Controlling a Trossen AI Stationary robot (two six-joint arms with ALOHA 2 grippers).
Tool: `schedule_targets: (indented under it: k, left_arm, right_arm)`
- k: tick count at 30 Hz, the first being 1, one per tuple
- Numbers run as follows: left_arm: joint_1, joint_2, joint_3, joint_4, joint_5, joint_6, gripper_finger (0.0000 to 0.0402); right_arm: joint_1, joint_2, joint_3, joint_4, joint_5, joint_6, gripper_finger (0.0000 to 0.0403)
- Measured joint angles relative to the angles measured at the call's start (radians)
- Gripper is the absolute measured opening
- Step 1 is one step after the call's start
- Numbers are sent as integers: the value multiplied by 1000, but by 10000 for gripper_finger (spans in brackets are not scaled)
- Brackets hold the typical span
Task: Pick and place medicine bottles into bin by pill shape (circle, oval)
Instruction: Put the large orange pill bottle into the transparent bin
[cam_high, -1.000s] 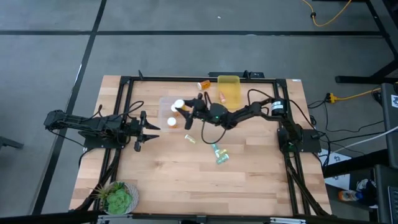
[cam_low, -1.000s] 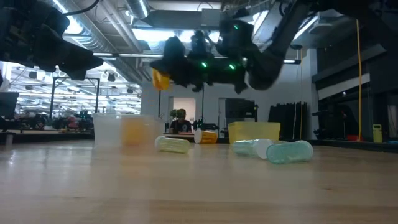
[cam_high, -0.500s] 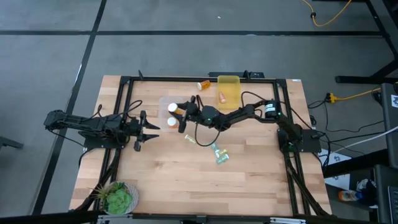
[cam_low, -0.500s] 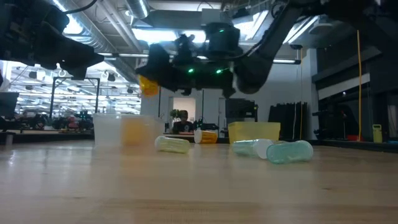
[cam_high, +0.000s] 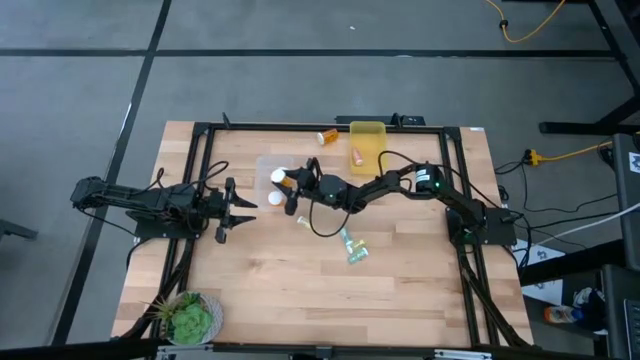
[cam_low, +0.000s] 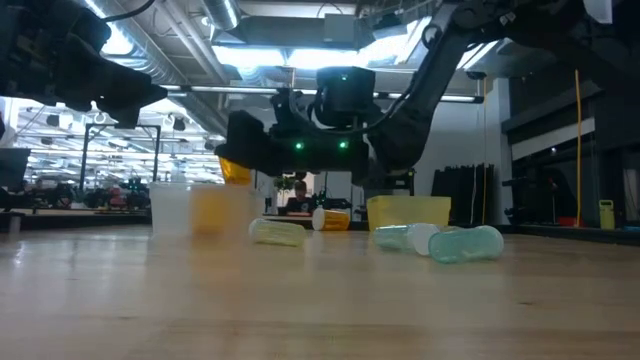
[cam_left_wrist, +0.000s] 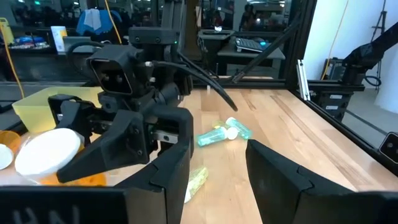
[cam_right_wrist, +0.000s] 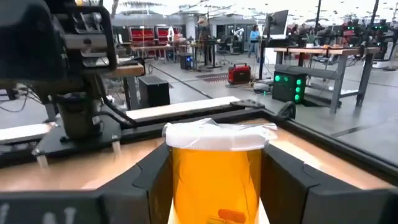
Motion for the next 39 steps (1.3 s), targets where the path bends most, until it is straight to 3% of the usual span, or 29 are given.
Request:
schedule_targets:
  k: [13, 26, 36, 39]
  left_arm:
    - [0, 0, 0, -1, 0, 0, 149]
    - [0, 0, 0, -1, 0, 0, 149]
    - [0, 0, 0, -2, 0, 0, 149]
    - [0, 0, 0, -2, 0, 0, 149]
  right_arm:
    - [0, -1, -5, -47, 0, 31, 193]
    - [0, -1, -5, -63, 0, 62, 277]
    - [0, -22, -5, 17, -14, 56, 282]
    - [-2, -80, -5, -26, 38, 92, 282]
